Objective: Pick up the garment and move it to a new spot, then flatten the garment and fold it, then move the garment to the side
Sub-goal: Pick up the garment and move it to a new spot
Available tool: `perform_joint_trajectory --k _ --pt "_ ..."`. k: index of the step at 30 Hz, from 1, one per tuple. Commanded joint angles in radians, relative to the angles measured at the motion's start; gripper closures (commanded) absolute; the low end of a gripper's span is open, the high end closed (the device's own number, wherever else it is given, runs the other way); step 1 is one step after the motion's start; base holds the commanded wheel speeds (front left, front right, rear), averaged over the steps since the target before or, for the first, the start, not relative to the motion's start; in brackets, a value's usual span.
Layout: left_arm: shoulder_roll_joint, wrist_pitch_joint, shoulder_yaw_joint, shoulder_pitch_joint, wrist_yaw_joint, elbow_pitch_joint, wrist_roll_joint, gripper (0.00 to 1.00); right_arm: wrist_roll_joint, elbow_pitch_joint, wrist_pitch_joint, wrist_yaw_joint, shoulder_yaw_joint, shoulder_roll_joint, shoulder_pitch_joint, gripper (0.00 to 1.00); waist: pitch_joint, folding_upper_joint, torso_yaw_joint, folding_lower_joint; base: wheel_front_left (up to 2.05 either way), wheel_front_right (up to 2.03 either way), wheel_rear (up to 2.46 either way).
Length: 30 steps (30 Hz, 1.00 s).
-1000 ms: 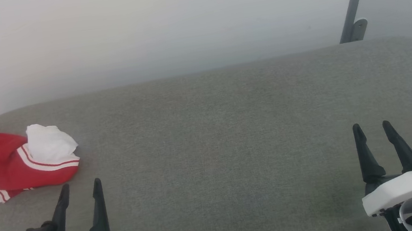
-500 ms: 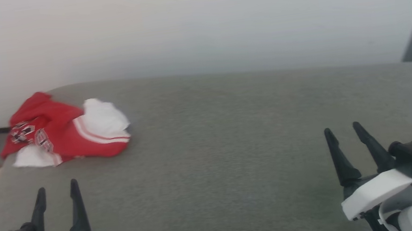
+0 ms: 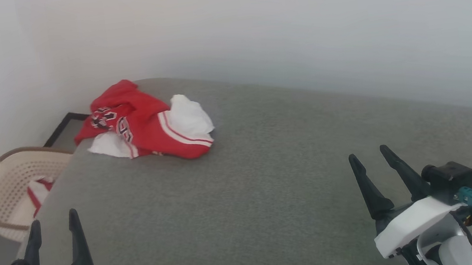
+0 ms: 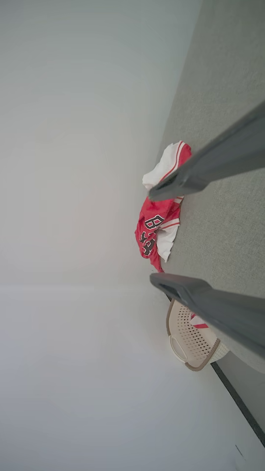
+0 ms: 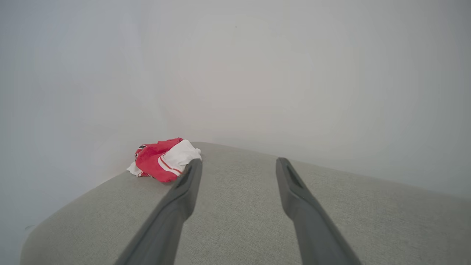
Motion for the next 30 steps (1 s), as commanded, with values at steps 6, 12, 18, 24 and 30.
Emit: perform_joint_trajectory --k 6,12,18,24,30 --pt "0.005 0.022 0.005 -0.004 -0.005 -0.020 -0.029 0.00 0.006 0.004 -0.010 0.000 -0.003 -0.005 -0.008 0.00 0.002 0.0000 0.030 0.0000 0.00 0.00 0.00" --pt "0.034 0.057 -0.002 -0.085 -0.028 0.002 -0.055 0.00 -0.008 -0.014 0.005 0.000 -0.012 -0.017 -0.025 0.00 0.041 0.0000 0.012 0.0000 0.00 0.00 0.00" --pt "0.084 0.104 -0.013 -0.241 -0.066 0.079 -0.092 0.00 -0.026 -0.055 0.033 0.000 -0.020 -0.040 -0.058 0.00 0.118 0.0000 -0.038 0.0000 0.00 0.00 0.00" --pt "0.160 0.149 -0.031 -0.468 -0.099 0.263 -0.140 0.00 -0.050 -0.126 0.074 0.000 -0.035 -0.077 -0.103 0.00 0.230 0.0000 -0.107 0.0000 0.00 0.00 0.00" --pt "0.211 0.212 -0.050 -0.673 -0.111 0.464 -0.192 0.00 -0.062 -0.210 0.115 0.000 -0.051 -0.103 -0.151 0.00 0.353 0.0000 -0.160 0.0000 0.00 0.00 0.00"
